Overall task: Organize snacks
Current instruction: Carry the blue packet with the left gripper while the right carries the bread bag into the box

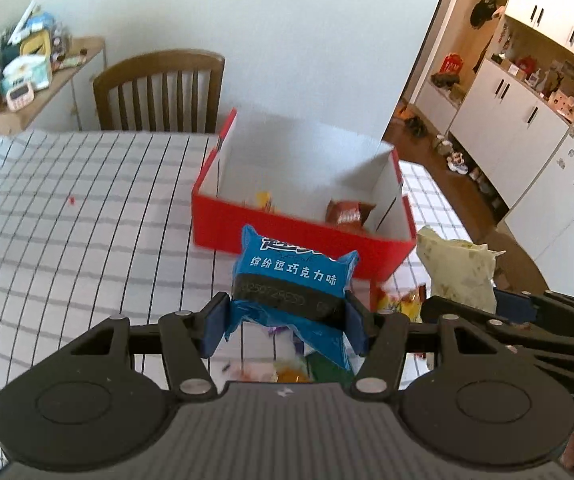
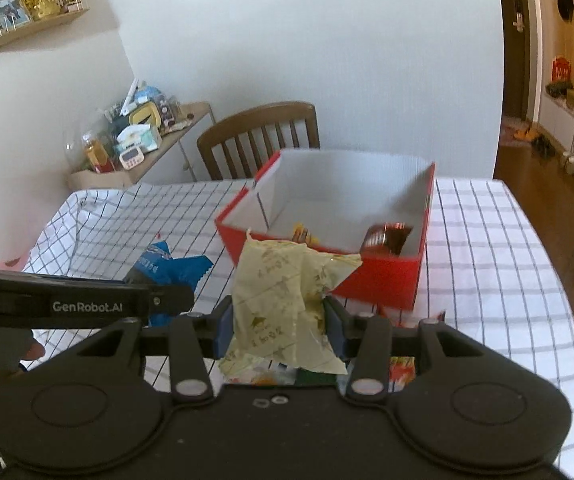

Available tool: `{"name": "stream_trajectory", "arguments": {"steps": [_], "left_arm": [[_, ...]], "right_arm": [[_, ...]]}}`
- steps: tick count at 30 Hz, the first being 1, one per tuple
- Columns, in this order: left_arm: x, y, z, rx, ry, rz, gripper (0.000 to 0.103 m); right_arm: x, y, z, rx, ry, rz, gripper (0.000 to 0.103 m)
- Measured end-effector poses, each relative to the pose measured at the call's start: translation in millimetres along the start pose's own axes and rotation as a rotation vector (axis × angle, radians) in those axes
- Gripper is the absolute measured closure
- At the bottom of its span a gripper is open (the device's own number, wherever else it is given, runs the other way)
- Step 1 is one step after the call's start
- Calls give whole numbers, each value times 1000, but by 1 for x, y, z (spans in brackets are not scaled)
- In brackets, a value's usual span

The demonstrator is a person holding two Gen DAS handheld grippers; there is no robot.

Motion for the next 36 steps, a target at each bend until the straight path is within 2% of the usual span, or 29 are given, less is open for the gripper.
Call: {"name": "stream_trajectory", "arguments": {"steps": [18, 26, 36], "left_arm": [[-18, -74, -36, -41, -73, -52, 44], [-19, -99, -72, -22, -119, -63, 44], [-14, -112, -124, 35, -157, -70, 44]], "right_arm": [[-33, -65, -31, -29, 57, 46, 58], [-56, -83, -63, -5, 86, 43, 58], [-82, -93, -106, 40, 98, 21, 58]]}}
Point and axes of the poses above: each gripper's, at about its wrist camera, not at the fingertips, and z roughly against the way its jaws point, x to its left, y to its underside, the point moved 9 cm from there along -z, roughly the way its jaws point, and after that the axes turned 7 degrees about -y, right-handed, at the moved point
